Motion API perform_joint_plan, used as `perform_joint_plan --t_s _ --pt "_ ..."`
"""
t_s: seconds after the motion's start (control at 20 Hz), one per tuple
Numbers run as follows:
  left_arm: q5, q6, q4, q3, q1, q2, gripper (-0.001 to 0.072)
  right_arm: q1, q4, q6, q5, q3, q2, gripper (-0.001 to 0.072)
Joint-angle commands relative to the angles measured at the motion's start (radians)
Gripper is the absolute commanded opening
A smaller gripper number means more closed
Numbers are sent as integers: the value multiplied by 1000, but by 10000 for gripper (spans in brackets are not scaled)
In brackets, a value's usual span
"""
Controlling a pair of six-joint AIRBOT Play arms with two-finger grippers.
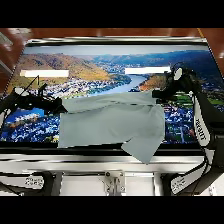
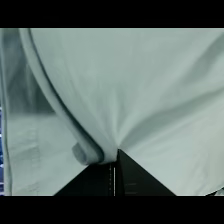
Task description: Fold the shirts.
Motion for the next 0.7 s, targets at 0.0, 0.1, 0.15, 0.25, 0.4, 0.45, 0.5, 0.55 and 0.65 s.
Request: perform_joint_plan --t_s 0.0,0.1,0.15,0.25,0.4,0.45,0.5,0.55,0.65 --pt "-50 -26 19 3 14 0 36 -1 -63 32 32 -17 1 61" --pt "-48 -26 19 3 33 0 36 0 -85 37 34 -17 0 61" --pt "-40 -26 19 3 42 0 36 -1 -88 40 33 -17 0 61" --pt "-18 -34 18 3 48 -1 36 0 -87 52 25 -17 -2 61" --pt "10 -34 19 3 48 -3 36 0 -62 66 24 -17 -9 62" --pt "24 -34 19 3 48 -4 36 0 -37 70 24 -17 -12 71" --pt "37 -34 19 3 48 -4 38 0 -17 72 26 -17 -14 87" --pt "48 -34 19 3 48 -4 99 0 0 73 31 -17 -14 95" --pt "48 -34 19 3 49 -3 479 0 0 65 67 -17 -14 614"
